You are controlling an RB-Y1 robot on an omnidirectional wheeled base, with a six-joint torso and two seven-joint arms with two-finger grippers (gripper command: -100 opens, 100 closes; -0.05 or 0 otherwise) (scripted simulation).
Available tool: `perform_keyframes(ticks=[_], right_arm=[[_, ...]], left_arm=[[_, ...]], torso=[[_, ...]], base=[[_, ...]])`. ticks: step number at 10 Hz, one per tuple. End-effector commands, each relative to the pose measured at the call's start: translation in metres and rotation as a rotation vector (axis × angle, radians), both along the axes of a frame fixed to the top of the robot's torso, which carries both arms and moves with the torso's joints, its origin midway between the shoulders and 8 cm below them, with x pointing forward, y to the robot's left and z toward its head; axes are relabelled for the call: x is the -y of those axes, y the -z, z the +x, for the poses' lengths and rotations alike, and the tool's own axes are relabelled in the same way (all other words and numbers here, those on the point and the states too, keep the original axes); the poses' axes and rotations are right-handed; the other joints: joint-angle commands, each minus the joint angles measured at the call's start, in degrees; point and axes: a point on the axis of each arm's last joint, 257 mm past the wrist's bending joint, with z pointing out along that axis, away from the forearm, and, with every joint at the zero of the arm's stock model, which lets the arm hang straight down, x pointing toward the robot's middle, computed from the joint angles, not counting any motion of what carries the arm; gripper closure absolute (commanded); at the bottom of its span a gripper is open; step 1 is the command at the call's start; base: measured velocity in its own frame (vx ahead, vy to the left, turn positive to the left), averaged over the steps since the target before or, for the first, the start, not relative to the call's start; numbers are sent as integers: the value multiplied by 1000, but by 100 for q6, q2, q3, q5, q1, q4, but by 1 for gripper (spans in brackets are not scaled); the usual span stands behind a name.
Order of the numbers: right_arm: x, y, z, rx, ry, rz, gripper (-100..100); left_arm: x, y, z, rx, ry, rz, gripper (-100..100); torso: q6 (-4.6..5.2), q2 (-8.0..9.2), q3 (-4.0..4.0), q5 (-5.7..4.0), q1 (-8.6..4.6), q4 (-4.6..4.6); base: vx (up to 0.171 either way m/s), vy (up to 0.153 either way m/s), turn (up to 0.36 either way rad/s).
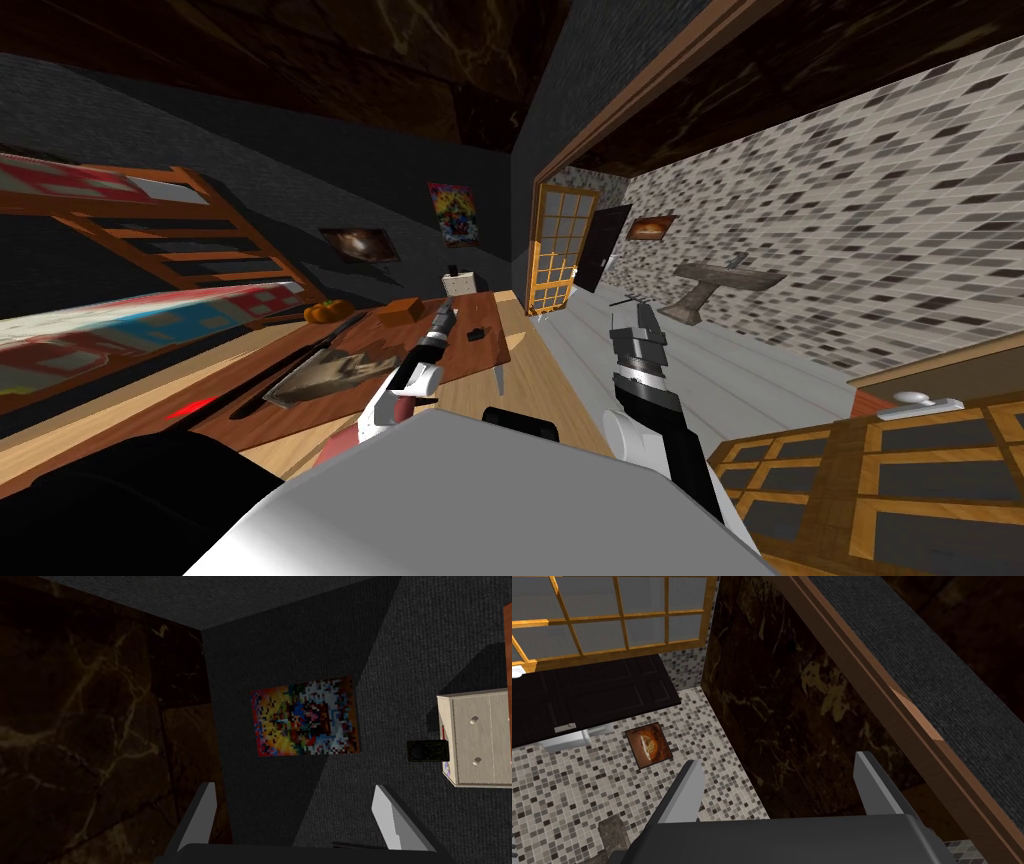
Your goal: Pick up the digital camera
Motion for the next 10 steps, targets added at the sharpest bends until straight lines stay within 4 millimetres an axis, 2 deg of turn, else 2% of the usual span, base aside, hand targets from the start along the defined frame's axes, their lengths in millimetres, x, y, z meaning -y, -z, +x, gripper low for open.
perform_keyframes(ticks=[1,2,3,4,5,6,7,8,9,10], right_arm=[[0,0,0,0,0,0,0],[0,0,0,0,0,0,0],[0,0,0,0,0,0,0],[0,0,0,0,0,0,0],[0,0,0,0,0,0,0],[0,0,0,0,0,0,0],[0,0,0,0,0,0,0],[0,0,0,0,0,0,0],[0,0,0,0,0,0,0],[0,0,0,0,0,0,0]], left_arm=[[-3,11,5,-36,0,-10,-100],[-12,27,14,-86,-1,-27,-100],[-12,30,14,-97,-1,-28,-100],[-22,47,22,-152,-3,-47,-100],[-22,50,22,-160,-4,-48,-100],[-32,66,29,-209,-8,-66,-100],[-32,70,29,-226,-8,-69,-100],[-43,84,35,-267,-14,-87,-100],[-43,91,35,-293,-15,-90,-100],[-55,106,39,-335,-22,-110,-100]], torso=[[0,0,0,0,0,0],[-1,0,0,0,1,0],[0,-5,-3,-1,-2,-1],[-1,-3,-2,-1,0,-1],[0,-4,-2,-1,-6,-1],[-1,-3,-2,-1,-2,-1],[0,-2,-1,-1,-2,-1],[-1,-2,-1,0,2,0],[0,-6,-3,0,1,-1],[-2,-4,-3,0,4,-1]], base=[[22,-58,-17],[34,-69,-38],[22,-64,-19],[25,-84,-42],[26,-65,-18],[20,-70,-42],[24,-56,-22],[37,-62,-55],[33,-51,-18],[45,-71,-47]])
